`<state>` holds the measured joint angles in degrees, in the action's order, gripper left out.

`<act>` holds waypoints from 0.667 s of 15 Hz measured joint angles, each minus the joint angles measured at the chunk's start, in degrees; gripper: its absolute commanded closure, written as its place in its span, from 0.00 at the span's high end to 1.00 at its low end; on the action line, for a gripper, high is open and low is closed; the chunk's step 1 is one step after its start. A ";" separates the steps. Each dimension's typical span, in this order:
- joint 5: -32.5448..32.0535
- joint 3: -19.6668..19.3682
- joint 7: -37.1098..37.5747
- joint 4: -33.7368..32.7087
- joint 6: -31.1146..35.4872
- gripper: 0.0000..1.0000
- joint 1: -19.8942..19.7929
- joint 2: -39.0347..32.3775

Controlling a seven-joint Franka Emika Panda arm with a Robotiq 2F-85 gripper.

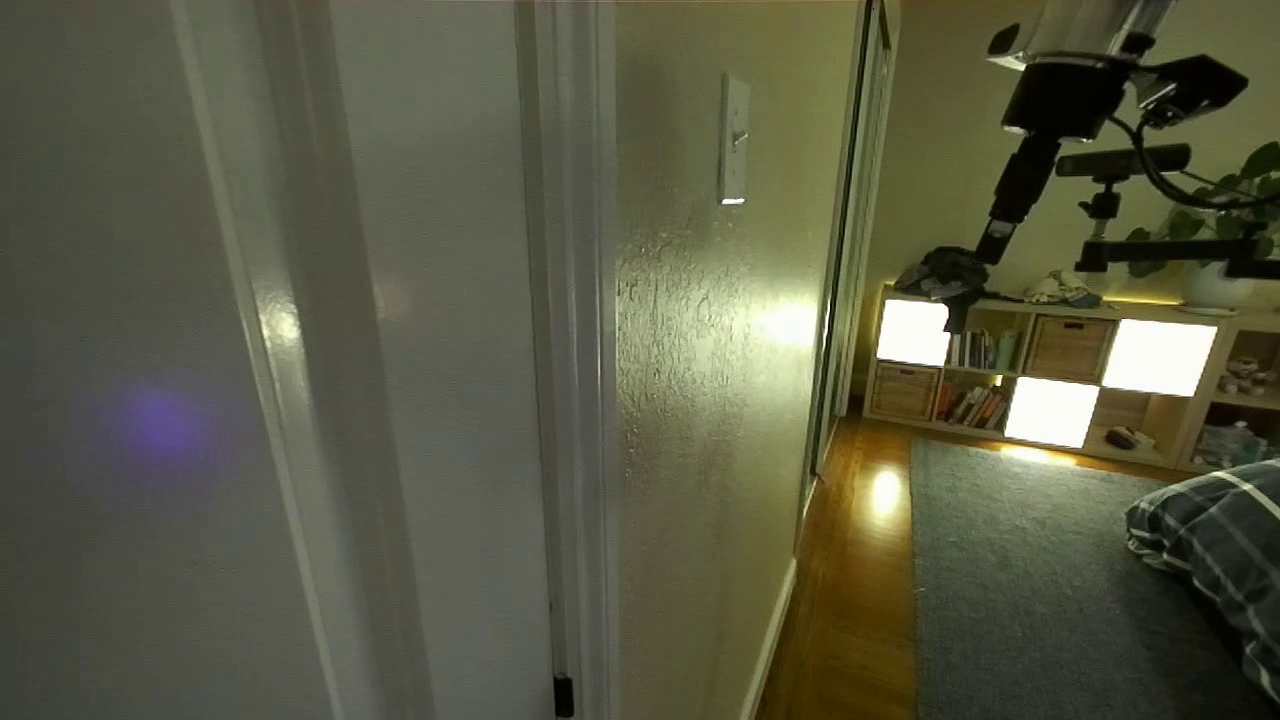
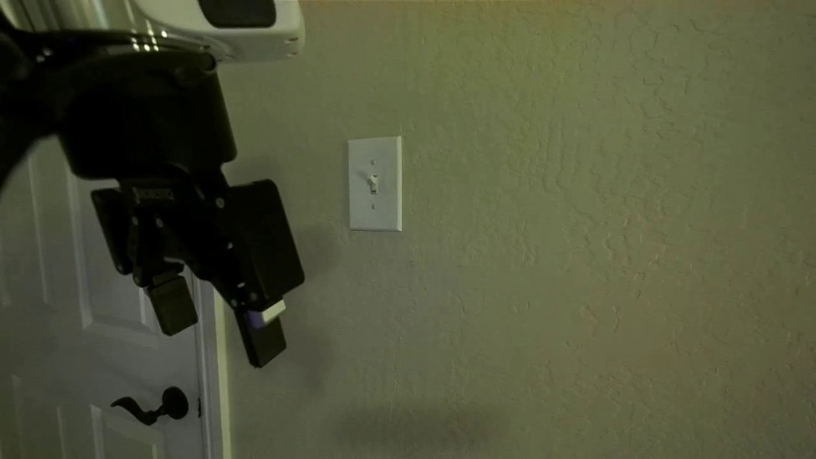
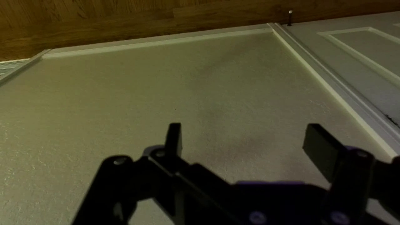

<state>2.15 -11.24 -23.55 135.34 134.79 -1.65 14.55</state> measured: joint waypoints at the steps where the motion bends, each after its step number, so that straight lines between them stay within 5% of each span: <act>1: 0.00 0.00 0.00 0.00 0.00 1.00 -0.04 0.03; 5: 0.56 0.02 -0.18 -0.01 0.00 1.00 0.04 -0.12; 10: 10.25 0.97 -3.67 -2.65 0.22 1.00 2.45 -2.98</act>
<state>12.39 -10.27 -27.22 132.69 135.01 0.79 11.56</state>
